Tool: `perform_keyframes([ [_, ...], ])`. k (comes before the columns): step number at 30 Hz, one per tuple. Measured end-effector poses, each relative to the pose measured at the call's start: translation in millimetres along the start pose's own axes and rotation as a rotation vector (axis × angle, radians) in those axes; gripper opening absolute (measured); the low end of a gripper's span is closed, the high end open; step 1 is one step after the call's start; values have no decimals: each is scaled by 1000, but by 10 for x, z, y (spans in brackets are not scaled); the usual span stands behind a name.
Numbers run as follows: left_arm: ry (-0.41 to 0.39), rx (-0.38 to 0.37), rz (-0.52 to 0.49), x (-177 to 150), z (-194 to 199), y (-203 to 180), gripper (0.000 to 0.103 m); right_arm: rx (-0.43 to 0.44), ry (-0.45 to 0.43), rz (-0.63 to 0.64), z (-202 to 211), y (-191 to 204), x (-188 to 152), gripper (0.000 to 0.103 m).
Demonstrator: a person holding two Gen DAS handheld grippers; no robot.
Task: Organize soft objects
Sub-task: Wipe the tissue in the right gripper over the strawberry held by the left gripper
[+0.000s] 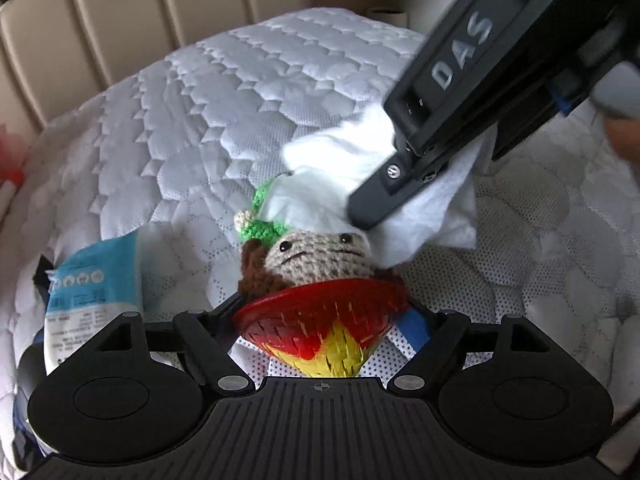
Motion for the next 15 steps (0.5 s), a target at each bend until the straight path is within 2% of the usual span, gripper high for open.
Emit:
perform_keyframes([
  [11, 15, -63, 49, -21, 45, 78, 89, -138, -7, 23, -95, -28, 43, 22],
  [15, 28, -86, 81, -42, 65, 96, 92, -220, -44, 63, -54, -10, 49, 22],
])
Point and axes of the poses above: each gripper's, at about its wrist camera, not at the fingertips, and z roughly against the way its jaws point, y to its left, x to its top, the point moved 2 cm from there along -z, roughly the way its jaws point, and after that the axes turned 12 degrees about y, right-handed, at the moved point
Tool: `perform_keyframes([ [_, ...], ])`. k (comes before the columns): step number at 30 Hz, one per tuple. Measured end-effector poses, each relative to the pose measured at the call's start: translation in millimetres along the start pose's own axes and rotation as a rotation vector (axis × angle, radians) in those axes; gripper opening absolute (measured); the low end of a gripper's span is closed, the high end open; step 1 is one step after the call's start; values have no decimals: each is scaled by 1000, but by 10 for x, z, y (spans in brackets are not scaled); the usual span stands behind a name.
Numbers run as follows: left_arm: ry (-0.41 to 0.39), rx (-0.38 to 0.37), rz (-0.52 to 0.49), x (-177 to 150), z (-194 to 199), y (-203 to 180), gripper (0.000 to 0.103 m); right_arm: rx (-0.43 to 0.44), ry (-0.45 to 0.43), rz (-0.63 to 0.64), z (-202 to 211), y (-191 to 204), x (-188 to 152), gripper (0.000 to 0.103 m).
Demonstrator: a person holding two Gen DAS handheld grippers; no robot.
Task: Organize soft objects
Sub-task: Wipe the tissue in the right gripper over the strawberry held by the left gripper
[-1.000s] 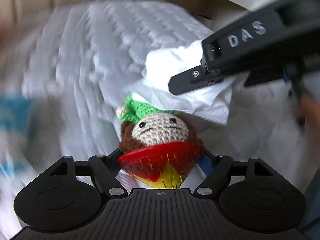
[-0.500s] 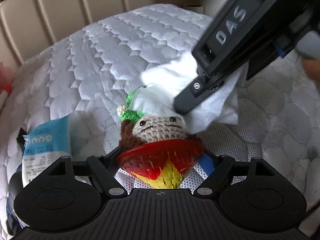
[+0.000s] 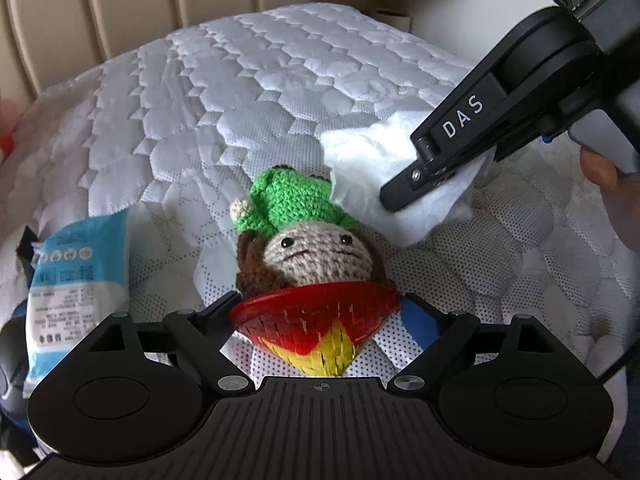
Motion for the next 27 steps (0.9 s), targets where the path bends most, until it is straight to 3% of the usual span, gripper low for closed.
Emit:
perform_keyframes([
  [3, 13, -41, 48, -3, 34, 39, 93, -13, -47, 19, 83, 8, -6, 22],
  [5, 25, -90, 112, -11, 60, 93, 94, 104, -76, 17, 179, 33, -19, 22],
  [8, 48, -230, 264, -35, 44, 234, 97, 350, -51, 17, 211, 132, -20, 22],
  [9, 51, -273, 318, -53, 24, 293, 98, 369, -28, 24, 173, 162, -24, 22],
  [11, 54, -316, 394, -59, -26, 372, 99, 340, 11, 44, 82, 221, -32, 22],
  [15, 29, -308, 452, 17, -106, 403, 101, 115, 24, 51, -29, 124, -16, 22],
  [19, -9, -280, 536, 98, -183, 393, 102, 110, -33, -19, 124, -112, 31, 22],
  [21, -15, -246, 511, 178, -197, 363, 102, 117, -80, -33, 239, -170, 46, 22],
  [23, -23, -175, 417, 261, -177, 298, 94, 109, -130, -28, 336, -188, 65, 22],
  [24, -35, -117, 336, 306, -156, 238, 74, 110, -155, -27, 387, -208, 68, 22],
  [27, -109, 87, 35, 395, -73, -21, 76, 148, -200, -53, 475, -274, 107, 22],
])
Point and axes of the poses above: each gripper's, at about its wrist camera, not at the fingertips, and z roughly against the way its jaws point, y to its left, x to its top, the point moved 2 cm from there along -z, roughly the way its jaws point, and after that the axes turned 12 degrees about y, right-handed, at the moved point
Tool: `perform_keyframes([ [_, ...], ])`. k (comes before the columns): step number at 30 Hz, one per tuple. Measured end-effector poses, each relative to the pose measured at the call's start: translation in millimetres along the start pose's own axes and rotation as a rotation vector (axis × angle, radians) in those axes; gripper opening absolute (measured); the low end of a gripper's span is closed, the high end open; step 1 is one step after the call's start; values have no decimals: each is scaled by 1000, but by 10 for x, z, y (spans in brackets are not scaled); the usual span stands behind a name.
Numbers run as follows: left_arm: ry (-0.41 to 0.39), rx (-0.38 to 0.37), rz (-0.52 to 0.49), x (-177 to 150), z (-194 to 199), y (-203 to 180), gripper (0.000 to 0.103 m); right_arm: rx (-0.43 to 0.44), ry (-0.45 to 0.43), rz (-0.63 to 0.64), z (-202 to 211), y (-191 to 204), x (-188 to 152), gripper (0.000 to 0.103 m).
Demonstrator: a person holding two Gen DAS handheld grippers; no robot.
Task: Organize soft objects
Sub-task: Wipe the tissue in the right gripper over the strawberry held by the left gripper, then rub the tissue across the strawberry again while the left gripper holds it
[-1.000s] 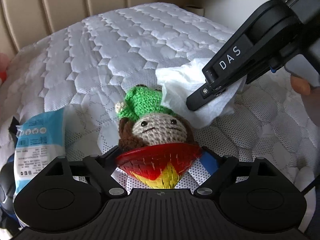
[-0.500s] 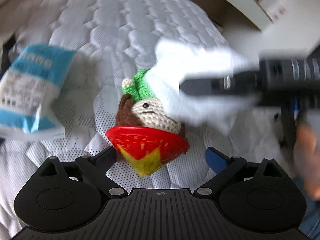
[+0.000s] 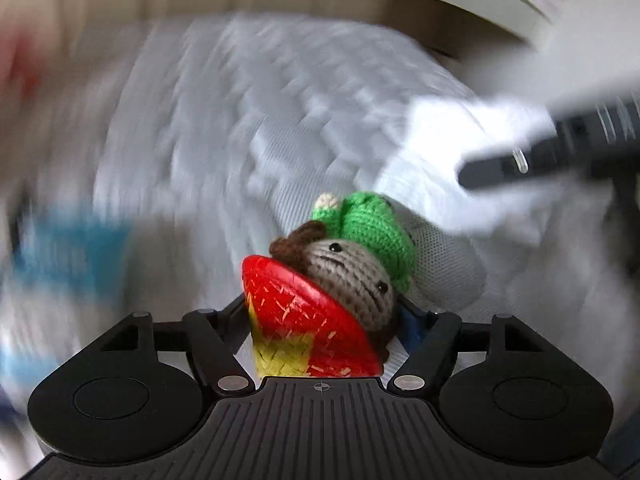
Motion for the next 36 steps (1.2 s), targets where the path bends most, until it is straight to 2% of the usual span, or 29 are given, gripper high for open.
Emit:
perform_keyframes([
  [2, -99, 154, -282, -63, 67, -290, 76, 55, -23, -22, 43, -29, 39, 22],
  [4, -174, 258, -525, -221, 91, -557, 79, 133, -25, -30, 63, -16, 59, 22],
  [5, -193, 278, -597, -287, 99, -648, 81, 191, -3, -31, 54, -3, 43, 22],
  [6, -199, 266, -630, -343, 118, -705, 88, 250, 22, -33, 45, 9, 22, 22],
  [7, -198, 241, -637, -378, 135, -737, 91, 294, 57, -33, 13, 22, -5, 21],
  [8, -186, 208, -629, -403, 150, -756, 91, 309, 96, -32, -44, 56, -34, 21],
  [9, -175, 187, -618, -427, 165, -767, 91, 281, 134, -24, -110, 88, -71, 21],
  [11, -160, 168, -591, -462, 180, -762, 91, 150, 167, 4, -207, 108, -120, 21],
  [14, -133, 125, -528, -485, 195, -696, 90, 40, 174, -36, -251, -34, -111, 22],
  [16, -108, 68, -473, -504, 241, -618, 90, -25, 174, -64, -265, -129, -95, 22],
  [20, -77, 0, -393, -506, 362, -437, 91, -98, 165, -42, -256, -138, -132, 22],
  [23, -83, 25, -323, -453, 473, -227, 94, -114, 141, -3, -238, -65, -140, 21],
  [25, -86, 53, -238, -437, 563, -13, 95, -135, 119, 36, -220, -4, -137, 18],
  [28, -56, 108, -66, -383, 634, 339, 98, -84, 104, 33, -178, -2, -122, 15],
  [30, -44, 96, 53, -357, 634, 549, 98, -14, 99, -10, -129, -25, -102, 15],
  [31, -42, 47, 106, -369, 630, 631, 98, 10, 94, -20, -104, -12, -97, 15],
  [33, -34, -98, 186, -411, 617, 734, 98, 47, 81, -25, -42, 43, -107, 15],
  [35, -20, -215, 176, -411, 531, 651, 98, 107, 90, -13, 16, 166, -166, 15],
  [36, -19, -234, 134, -406, 494, 557, 98, 154, 109, -12, 33, 232, -212, 15],
])
Point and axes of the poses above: each gripper's, at about its wrist camera, not at the fingertips, and z roughly against the way its jaws point, y to its left, x to its top, the point moved 2 cm from there along -z, roughly the way its jaws point, and after that the axes turned 12 degrees about y, right-handed, at the moved point
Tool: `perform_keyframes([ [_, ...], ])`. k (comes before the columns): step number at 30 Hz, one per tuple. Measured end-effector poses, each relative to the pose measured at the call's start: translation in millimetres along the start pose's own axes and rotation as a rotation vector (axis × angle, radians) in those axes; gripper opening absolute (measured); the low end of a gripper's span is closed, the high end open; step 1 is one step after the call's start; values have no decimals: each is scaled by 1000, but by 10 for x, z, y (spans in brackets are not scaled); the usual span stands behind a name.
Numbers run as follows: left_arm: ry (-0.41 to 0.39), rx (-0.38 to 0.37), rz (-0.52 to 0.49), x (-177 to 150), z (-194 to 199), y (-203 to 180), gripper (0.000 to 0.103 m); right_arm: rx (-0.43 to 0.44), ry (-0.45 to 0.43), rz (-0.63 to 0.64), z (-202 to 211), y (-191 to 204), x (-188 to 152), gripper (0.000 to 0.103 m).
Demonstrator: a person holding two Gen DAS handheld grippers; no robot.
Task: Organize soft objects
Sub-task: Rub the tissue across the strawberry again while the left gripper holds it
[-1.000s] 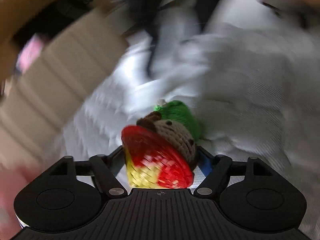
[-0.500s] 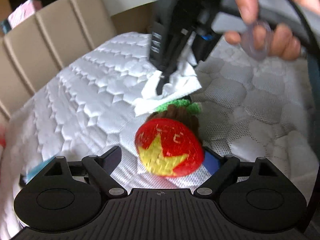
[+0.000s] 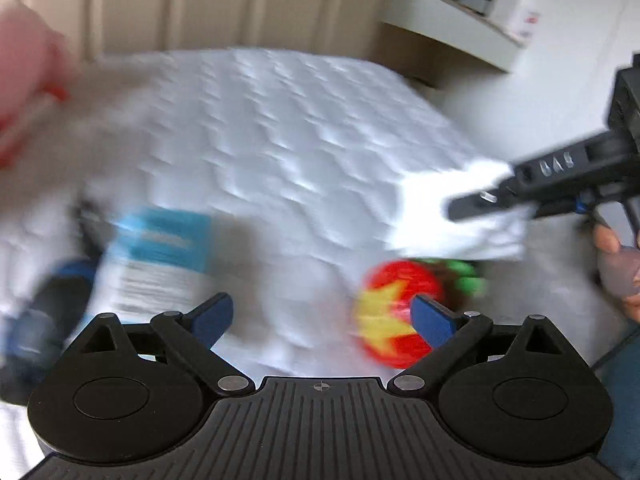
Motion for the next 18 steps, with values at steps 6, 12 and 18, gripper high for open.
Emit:
perform_keyframes([
  [6, 60, -25, -246, -96, -238, -420, 100, -58, 202, 89, -60, 193, -318, 12],
  [12, 118, -9, -238, -172, -280, -450, 100, -215, 253, 69, 117, -4, -325, 14],
  [18, 75, 2, -224, -155, -153, -447, 100, -403, 224, 28, 85, -290, -249, 14],
])
Point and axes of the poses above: each gripper's, at about its wrist camera, not at the fingertips, and z roughly against the way its jaws point, y to its left, x to its top, the point moved 2 cm from there along -z, roughly the way its jaws point, and after that the axes turned 12 degrees about y, right-handed, at the moved point
